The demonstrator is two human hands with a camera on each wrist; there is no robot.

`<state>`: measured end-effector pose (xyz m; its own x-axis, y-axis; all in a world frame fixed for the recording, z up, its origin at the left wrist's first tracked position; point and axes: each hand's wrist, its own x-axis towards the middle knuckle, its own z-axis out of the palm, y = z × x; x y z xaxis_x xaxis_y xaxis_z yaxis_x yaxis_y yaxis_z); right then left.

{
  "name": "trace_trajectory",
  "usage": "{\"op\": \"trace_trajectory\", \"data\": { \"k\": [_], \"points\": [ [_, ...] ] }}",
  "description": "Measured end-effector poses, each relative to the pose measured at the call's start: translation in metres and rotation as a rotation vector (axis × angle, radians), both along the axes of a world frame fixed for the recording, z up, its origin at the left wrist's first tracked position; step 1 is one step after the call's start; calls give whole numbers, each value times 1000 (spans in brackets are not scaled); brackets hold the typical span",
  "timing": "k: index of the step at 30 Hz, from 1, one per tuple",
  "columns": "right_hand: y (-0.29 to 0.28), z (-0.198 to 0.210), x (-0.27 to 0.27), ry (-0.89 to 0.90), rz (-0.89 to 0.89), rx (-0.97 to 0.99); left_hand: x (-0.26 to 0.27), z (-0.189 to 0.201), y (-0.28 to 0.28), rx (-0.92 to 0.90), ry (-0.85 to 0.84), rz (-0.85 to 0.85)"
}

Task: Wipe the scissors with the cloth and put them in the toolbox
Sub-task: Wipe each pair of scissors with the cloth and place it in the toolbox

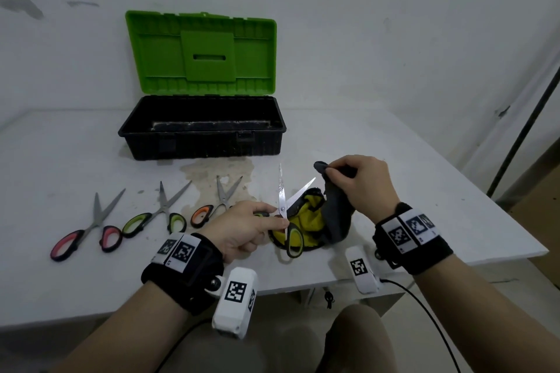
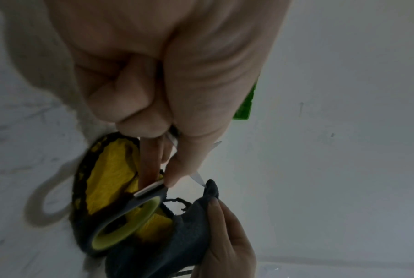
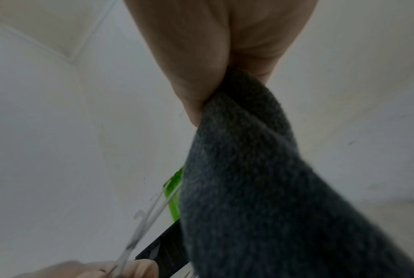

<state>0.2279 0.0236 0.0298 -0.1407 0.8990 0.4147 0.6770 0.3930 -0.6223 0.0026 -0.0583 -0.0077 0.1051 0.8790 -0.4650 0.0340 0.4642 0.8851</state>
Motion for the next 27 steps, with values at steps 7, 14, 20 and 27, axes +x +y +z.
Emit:
{"op": "trace_trajectory", "data": {
  "k": [7, 14, 20, 27],
  "points": [
    [-7, 1, 6, 63, 17, -15, -4, 1, 7, 24, -125, 76],
    [-11, 16, 12, 131, 20, -18, -18, -1, 14, 154, -133, 274],
    [-28, 44, 14, 251, 27, 28, -22, 4, 16, 269, -241, 381],
    [-52, 39, -21, 22, 221, 108, -9, 10, 11, 319, -159, 327]
  ]
}}
